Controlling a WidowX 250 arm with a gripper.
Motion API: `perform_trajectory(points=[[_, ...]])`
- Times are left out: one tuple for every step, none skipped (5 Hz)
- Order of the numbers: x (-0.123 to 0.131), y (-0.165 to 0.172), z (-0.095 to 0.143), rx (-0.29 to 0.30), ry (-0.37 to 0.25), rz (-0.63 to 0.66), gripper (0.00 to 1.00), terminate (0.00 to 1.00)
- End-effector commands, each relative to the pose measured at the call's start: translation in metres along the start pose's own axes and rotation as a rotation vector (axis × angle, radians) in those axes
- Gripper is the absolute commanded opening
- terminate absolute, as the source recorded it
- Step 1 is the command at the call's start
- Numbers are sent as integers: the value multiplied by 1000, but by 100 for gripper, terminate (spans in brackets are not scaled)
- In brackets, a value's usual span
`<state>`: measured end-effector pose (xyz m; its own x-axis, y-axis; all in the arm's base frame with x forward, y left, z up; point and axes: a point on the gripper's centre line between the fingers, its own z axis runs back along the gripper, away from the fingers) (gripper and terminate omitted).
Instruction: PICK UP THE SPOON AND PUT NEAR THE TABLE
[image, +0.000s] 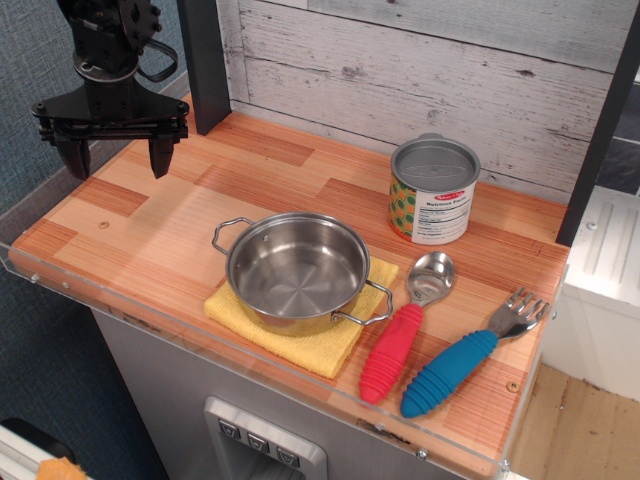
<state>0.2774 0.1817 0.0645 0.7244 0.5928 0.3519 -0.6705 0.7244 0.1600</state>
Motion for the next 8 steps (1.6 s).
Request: perform_trajectory(points=[[0, 0, 0, 0, 0, 0, 100, 0], [1, 2, 12, -7, 1, 7, 100, 0], [2, -1, 22, -16, -16, -9, 100, 0], [-4, -20, 36, -65, -39, -87, 100, 0], [-21, -49, 57, -129, -76, -210, 100, 0], [-40, -72, 74, -218, -103, -318, 100, 0], [-60, -94, 84, -285, -93, -423, 100, 0], [-88, -120, 91, -355, -77, -551, 100, 0]])
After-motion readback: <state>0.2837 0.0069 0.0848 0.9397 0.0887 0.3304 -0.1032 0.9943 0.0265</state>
